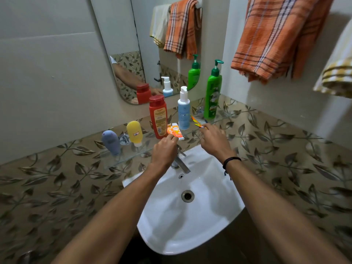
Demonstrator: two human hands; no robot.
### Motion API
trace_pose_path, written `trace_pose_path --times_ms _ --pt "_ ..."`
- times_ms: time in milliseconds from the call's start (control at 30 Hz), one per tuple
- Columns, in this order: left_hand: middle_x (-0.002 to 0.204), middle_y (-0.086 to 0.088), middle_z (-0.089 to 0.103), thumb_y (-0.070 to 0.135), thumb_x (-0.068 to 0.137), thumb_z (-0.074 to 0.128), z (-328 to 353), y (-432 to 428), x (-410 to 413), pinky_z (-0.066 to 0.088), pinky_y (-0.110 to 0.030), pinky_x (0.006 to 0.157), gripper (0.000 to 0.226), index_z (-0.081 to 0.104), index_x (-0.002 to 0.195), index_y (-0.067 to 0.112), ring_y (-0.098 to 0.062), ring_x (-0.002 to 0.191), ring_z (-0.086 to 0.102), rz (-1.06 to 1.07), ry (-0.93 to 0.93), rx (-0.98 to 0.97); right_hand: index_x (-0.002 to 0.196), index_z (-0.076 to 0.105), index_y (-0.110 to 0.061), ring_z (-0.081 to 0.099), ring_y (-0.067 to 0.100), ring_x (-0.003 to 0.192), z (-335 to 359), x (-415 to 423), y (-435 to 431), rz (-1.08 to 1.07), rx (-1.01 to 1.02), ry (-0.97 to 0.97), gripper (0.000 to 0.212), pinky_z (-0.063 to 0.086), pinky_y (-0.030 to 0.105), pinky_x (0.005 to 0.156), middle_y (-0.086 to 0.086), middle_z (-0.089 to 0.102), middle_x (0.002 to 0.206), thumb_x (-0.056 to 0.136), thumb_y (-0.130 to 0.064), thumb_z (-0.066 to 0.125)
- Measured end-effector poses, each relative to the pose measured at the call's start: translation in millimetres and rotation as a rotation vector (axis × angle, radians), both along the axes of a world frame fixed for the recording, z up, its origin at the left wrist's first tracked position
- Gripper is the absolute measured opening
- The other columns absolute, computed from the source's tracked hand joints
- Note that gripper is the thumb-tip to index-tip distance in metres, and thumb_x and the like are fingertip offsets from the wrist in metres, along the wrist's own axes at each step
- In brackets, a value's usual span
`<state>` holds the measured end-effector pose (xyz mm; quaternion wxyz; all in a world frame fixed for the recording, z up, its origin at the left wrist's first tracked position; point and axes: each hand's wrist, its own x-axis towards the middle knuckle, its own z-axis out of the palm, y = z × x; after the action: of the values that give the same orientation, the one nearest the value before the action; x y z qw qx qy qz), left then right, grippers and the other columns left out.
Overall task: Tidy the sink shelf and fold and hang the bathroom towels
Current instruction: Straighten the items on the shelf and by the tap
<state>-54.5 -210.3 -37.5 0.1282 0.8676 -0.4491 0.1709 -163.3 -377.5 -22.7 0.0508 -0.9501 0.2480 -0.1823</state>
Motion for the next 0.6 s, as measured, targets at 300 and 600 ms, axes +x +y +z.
trace_pose_path --times_ms 300,600 --pt "0.090 -0.011 0.069 -0.001 0.084 0.070 10 21 -73 0.052 -0.039 0.051 0.013 0.071 0.095 0.004 -0.037 0.067 0.067 0.031 -0.011 -0.264 0.110 0.068 -0.007 0.063 0.037 0.093 -11 -62 26 -0.066 0.118 -0.219 0.025 0.050 0.041 0.074 0.012 0.060 0.112 0.100 -0.015 0.046" --pt "0.092 -0.009 0.070 0.007 0.090 0.060 -23 99 -115 0.055 -0.042 0.056 0.014 0.071 0.098 0.009 -0.037 0.074 0.066 0.197 0.063 -0.294 0.079 0.057 -0.012 0.059 0.037 0.077 -49 -81 105 0.068 0.262 -0.109 0.019 0.031 0.032 0.059 0.007 0.055 0.096 0.093 -0.005 0.047"
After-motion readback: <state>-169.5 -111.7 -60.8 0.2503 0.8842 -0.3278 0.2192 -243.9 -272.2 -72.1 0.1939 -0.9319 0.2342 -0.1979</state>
